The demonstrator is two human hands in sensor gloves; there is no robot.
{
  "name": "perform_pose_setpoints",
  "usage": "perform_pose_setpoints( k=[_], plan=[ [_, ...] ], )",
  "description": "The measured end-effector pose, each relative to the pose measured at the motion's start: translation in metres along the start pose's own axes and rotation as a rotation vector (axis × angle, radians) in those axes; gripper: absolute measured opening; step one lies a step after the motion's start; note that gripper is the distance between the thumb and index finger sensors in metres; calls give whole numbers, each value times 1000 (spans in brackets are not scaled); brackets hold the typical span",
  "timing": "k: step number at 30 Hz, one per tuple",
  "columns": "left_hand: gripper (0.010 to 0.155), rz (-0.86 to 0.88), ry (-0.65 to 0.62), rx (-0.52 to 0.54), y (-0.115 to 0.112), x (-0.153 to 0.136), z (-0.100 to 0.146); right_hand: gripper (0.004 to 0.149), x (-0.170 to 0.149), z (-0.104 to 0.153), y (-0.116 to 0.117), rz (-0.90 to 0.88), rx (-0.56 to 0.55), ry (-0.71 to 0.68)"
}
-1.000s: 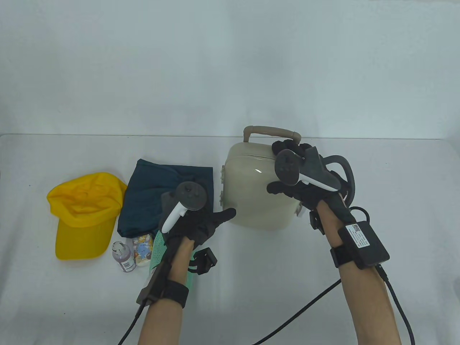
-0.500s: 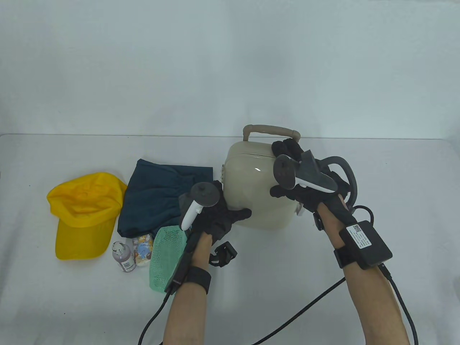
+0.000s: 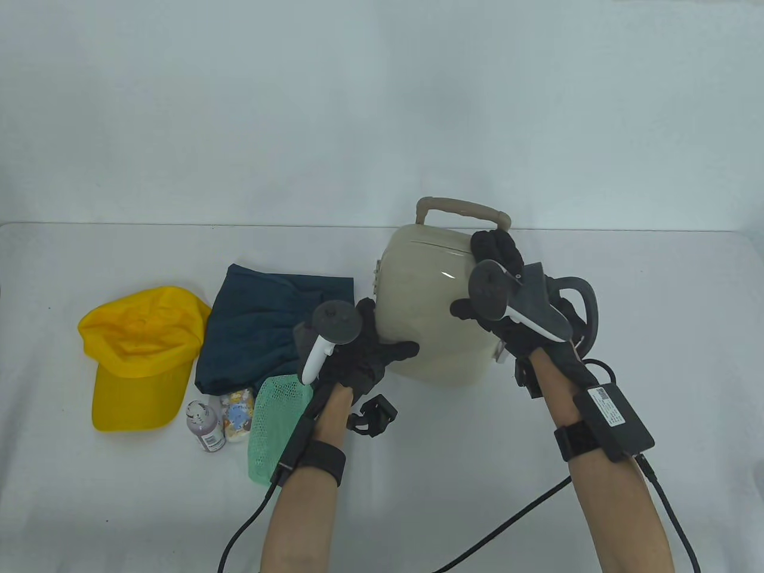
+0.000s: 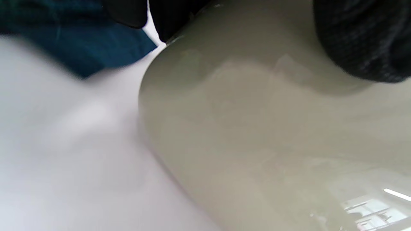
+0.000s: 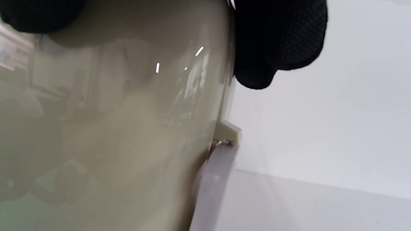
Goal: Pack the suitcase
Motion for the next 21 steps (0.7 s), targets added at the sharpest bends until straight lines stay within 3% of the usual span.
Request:
perform_pose_setpoints(
  k=[4,8,15,21],
  plan=[
    [114,-82,-100,45,24,44,13,100,-32,11,-4,-207,8,68],
    [111,-177,-191,77,41,94,24,100,-56,32,10,-459,-2,173],
    [106,-487,-252,21,34,154,24,102,-72,70,75,-820,100,281],
    [99,-613,-132,-100,2,150,-4,102,-56,95,145,-1020,289,300]
  ],
)
Point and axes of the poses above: the tracker on the back of each hand, its own x axis roughly to the thumb side, its own z axis roughly from the fingertips to the wrist, y = z × x, the point moved 2 cm from there along -z, roughly from the wrist to the fingertips, and after that the axes turned 15 degrees about z, right-handed, at the moved point
